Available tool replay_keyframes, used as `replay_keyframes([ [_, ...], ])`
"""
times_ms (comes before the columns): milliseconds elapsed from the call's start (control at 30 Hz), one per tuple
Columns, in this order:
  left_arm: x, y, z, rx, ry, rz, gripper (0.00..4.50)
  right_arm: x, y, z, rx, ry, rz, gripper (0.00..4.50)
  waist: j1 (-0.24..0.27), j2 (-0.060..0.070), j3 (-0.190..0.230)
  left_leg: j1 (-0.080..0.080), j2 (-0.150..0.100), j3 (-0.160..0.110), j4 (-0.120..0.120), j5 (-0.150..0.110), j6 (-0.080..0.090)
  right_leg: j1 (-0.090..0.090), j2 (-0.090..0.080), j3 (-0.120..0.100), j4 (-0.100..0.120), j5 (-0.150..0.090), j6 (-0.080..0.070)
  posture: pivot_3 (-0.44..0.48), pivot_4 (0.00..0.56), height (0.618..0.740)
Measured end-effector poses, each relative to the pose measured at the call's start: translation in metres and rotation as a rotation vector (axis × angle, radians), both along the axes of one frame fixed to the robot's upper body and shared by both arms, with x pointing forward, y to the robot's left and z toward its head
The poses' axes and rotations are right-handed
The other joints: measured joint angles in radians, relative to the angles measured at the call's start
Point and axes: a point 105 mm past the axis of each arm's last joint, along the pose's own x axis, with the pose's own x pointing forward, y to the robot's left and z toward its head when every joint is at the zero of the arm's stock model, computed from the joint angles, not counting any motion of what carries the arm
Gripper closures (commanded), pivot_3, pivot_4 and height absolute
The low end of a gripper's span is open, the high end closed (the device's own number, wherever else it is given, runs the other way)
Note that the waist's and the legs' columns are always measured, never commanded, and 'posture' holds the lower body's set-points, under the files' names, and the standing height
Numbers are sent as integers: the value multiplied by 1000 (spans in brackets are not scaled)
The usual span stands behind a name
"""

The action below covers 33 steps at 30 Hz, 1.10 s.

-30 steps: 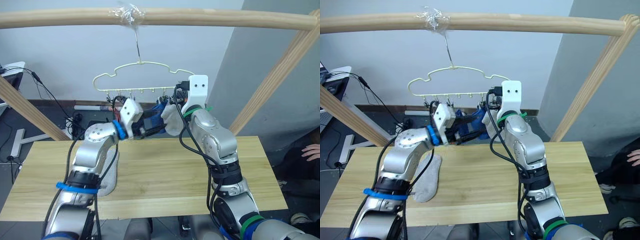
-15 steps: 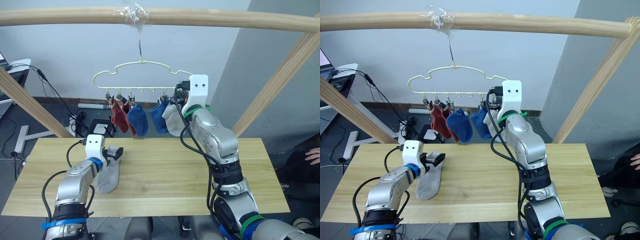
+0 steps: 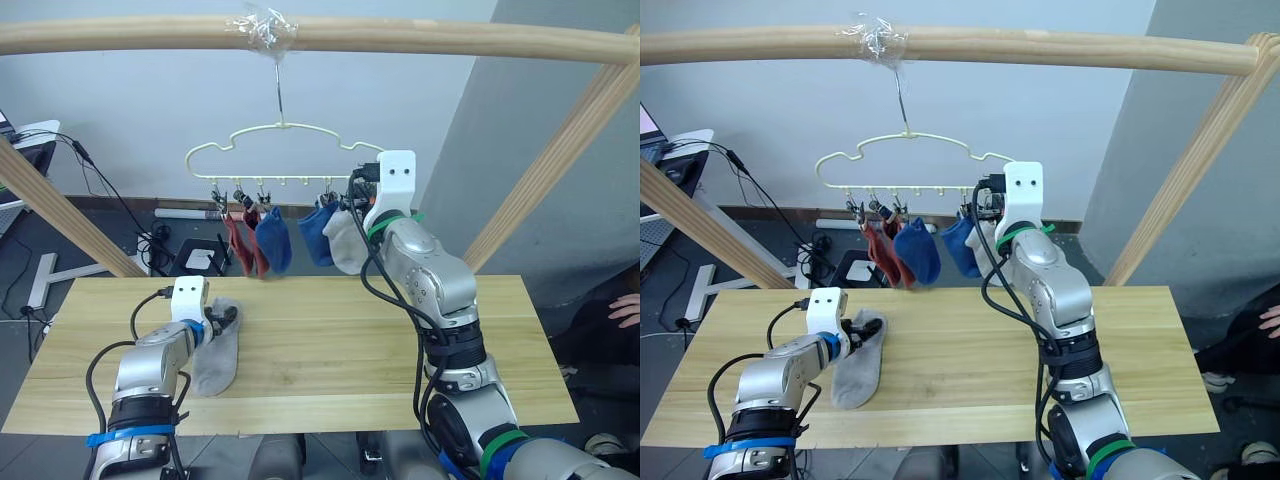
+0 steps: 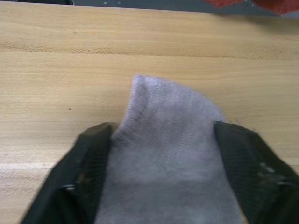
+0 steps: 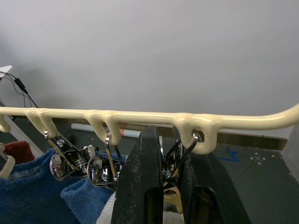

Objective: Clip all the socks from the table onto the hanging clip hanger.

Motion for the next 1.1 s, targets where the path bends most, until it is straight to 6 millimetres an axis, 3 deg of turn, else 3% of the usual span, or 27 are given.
replay_keyframes([
  [267,2,-4,-1,33,-42,-71,4387,0,-1,0,5,2,-3,4418,0,0,0,0,0,0,0,0,0,0,0,0,0,0,0,-46,212,701],
  [300,2,-6,-1,33,-50,-90,4481,0,-1,0,5,2,-3,4418,0,0,0,0,0,0,0,0,0,0,0,0,0,0,0,-48,209,701],
  [367,4,-19,1,31,-78,-180,4500,1,-2,0,6,2,-5,4418,2,0,0,-1,0,0,0,0,0,0,0,0,0,0,0,-48,209,701],
  [433,10,-47,9,-3,-130,-333,4500,1,-2,0,8,3,-9,4418,6,0,0,-1,0,0,0,0,0,0,0,0,-1,0,0,-48,209,701],
  [600,23,-118,55,-106,-327,-651,4500,1,-4,0,10,4,-14,4418,7,0,0,-2,-1,1,0,0,0,0,0,0,-1,0,0,-59,201,701],
  [633,21,-141,67,-161,-370,-740,4500,1,-4,0,10,3,-14,4418,7,0,0,-3,-1,2,0,0,0,0,0,0,-1,0,0,-59,201,701],
  [733,10,-184,84,-264,-419,-925,4500,1,-4,2,11,0,-13,4418,1,0,0,-2,-1,2,0,0,0,0,0,1,-1,0,0,-67,198,701],
  [800,5,-203,88,-288,-425,-1015,4500,1,-3,3,11,-4,-13,4418,-4,0,0,-2,-1,2,0,0,0,0,0,0,-1,0,0,-68,196,701],
  [933,28,-239,120,-283,-586,-1031,4500,2,-3,3,10,-5,-14,4418,4,0,0,-3,-1,3,1,0,1,0,0,-1,-1,0,0,-72,198,701],
  [1000,37,-249,133,-272,-662,-1019,4500,1,-3,4,9,-7,-13,4418,-3,0,0,-2,-1,6,1,0,1,0,0,1,-1,0,0,-76,197,701],
  [1100,48,-250,128,-246,-684,-982,4500,2,-4,5,10,-9,-19,4418,-13,0,0,-2,-1,7,0,0,1,0,1,1,-1,0,0,-89,198,701],
])
